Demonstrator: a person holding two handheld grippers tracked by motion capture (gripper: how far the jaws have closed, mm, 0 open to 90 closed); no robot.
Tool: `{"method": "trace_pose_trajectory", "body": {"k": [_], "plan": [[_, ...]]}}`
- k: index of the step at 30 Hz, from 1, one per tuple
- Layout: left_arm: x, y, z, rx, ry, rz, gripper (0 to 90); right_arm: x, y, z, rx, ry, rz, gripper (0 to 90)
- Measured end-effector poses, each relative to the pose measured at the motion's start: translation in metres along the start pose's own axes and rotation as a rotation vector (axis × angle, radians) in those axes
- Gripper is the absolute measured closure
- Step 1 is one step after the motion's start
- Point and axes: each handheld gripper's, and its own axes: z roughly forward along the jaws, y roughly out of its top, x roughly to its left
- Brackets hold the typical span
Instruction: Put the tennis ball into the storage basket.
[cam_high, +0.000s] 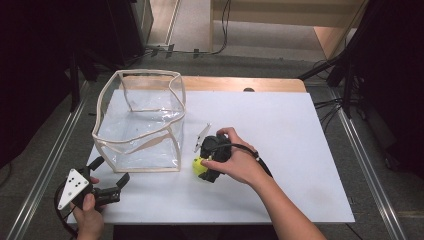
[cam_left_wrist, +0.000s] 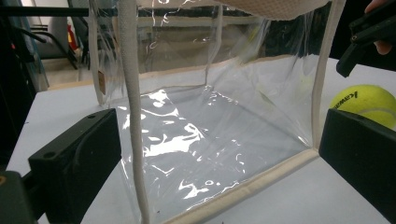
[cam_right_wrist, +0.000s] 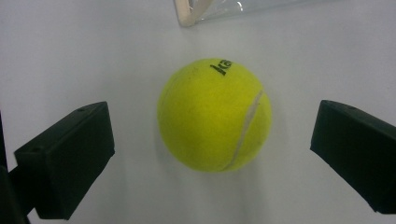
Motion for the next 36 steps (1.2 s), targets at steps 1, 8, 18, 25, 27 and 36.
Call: {"method": "trace_pose_trajectory", "body": {"k": [1, 8, 18, 25, 27, 36], "plan": [[0.000, 0.000, 0.000, 0.000, 0.000, 0.000, 0.0, -0.001, 0.000, 0.001, -0.003, 0.001, -0.012, 0.0], [0.000, 0.000, 0.000, 0.000, -0.001, -0.001, 0.0, -0.001, 0.002, 0.004, 0.008, 0.006, -0.001, 0.0], [0.000, 0.000, 0.000, -0.003, -0.003, 0.000, 0.0, -0.002, 0.004, 0.010, 0.020, 0.018, -0.003, 0.0], [0.000, 0.000, 0.000, -0.003, -0.003, 0.000, 0.0, -0.001, 0.005, 0.013, 0.027, 0.023, 0.004, 0.0], [0.000, 0.000, 0.000, -0.002, -0.003, 0.000, 0.0, -0.001, 0.006, 0.015, 0.025, 0.024, 0.000, 0.0], [0.000, 0.000, 0.000, -0.002, -0.004, 0.001, 0.0, -0.001, 0.006, 0.019, 0.036, 0.028, -0.005, 0.0]]}}
